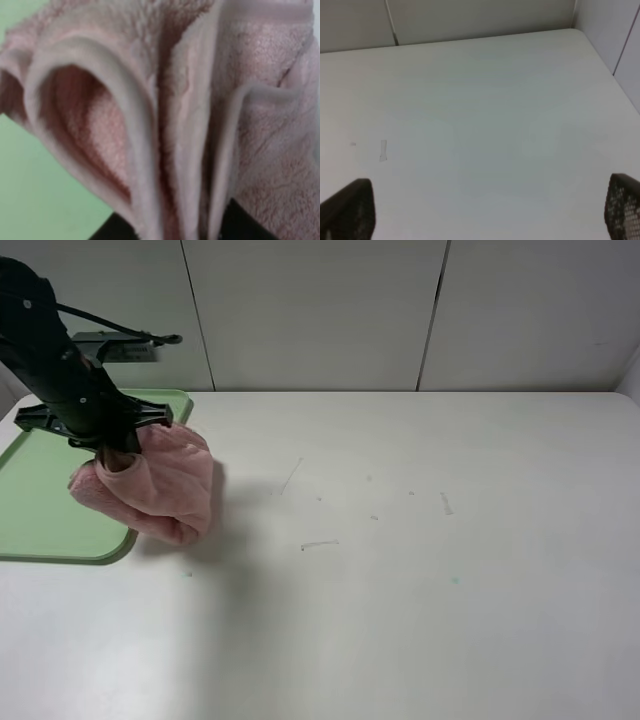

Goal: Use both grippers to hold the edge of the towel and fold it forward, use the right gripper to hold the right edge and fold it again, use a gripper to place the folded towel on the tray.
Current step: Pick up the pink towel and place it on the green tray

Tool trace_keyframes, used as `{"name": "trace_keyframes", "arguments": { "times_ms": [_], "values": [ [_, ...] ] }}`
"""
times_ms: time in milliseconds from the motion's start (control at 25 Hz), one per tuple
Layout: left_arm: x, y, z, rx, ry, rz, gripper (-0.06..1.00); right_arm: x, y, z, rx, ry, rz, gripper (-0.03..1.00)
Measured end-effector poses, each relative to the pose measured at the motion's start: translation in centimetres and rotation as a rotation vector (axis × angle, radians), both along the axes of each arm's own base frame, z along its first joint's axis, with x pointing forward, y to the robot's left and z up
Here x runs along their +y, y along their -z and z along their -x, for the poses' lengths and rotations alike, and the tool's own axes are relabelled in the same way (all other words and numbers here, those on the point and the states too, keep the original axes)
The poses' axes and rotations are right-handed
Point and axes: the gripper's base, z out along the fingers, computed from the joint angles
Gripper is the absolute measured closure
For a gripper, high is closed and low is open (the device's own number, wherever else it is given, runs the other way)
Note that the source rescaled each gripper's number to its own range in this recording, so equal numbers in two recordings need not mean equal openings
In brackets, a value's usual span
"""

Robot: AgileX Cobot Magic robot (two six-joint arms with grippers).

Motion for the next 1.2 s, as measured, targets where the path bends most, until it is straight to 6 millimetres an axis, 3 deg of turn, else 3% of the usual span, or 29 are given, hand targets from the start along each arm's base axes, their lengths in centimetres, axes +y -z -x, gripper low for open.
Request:
{"name": "trace_keyframes", "arguments": {
  "times_ms": [720, 1200],
  "values": [
    [8.8, 0.0, -0.7, -0.053, -0.12, -0.114, 0.75, 0.0, 0.0, 0.0, 0.0, 0.0, 0.0, -0.03],
    [11.8, 3.7, 2.2, -0.062, -0.177, -0.091, 0.75, 0.0, 0.0, 0.0, -0.001, 0.0, 0.0, -0.03]
  ]
}}
